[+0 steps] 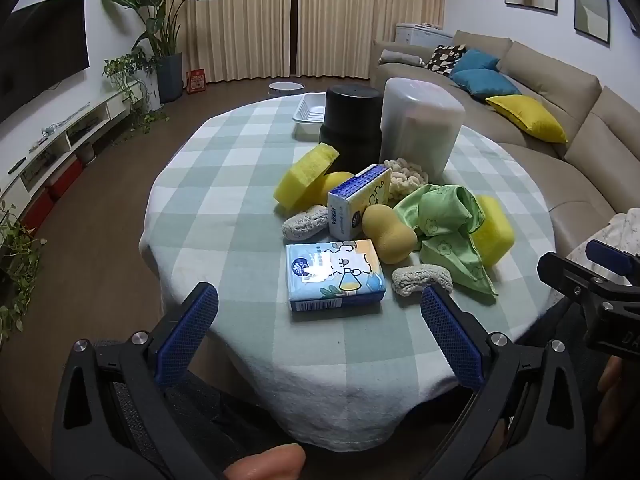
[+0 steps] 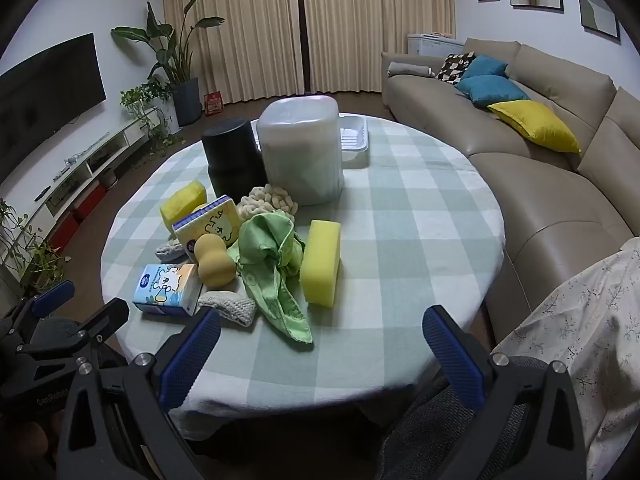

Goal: Organize soft objects

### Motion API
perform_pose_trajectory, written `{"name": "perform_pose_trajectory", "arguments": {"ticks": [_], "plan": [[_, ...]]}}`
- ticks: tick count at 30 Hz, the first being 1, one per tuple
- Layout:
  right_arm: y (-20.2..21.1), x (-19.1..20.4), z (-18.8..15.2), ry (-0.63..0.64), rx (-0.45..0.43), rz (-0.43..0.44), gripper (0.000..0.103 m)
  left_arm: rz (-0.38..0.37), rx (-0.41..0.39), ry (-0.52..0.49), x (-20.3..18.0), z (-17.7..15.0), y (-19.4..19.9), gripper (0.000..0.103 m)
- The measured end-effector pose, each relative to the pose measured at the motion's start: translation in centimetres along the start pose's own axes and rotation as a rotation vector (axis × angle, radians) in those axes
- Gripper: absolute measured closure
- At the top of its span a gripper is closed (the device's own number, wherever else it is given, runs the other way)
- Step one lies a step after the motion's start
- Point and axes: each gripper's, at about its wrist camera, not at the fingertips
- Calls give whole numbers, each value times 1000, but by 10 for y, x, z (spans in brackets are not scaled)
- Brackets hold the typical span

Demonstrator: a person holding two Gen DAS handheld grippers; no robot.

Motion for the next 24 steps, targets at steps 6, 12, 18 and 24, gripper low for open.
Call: {"name": "perform_pose_trajectory", "arguments": {"ticks": [6, 12, 18, 24], "plan": [[0, 0, 0, 0, -2, -2, 0, 9, -2, -8, -4, 0, 1, 0], [0, 0, 0, 0, -3, 1, 0, 5, 7, -6, -2, 0, -1, 0], [0, 1, -1, 0, -3, -2, 0, 4, 8, -6, -1, 0, -1, 0], [-1, 1, 0, 1, -2, -1, 0, 4, 9, -5, -1, 0, -1, 0]]}}
Point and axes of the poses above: each gripper's, at about its wrist camera, not at the fingertips, and y roughly against the way its jaws point, x to its left, z to its top, and after that the axes turned 13 degrees about -z, right-handed
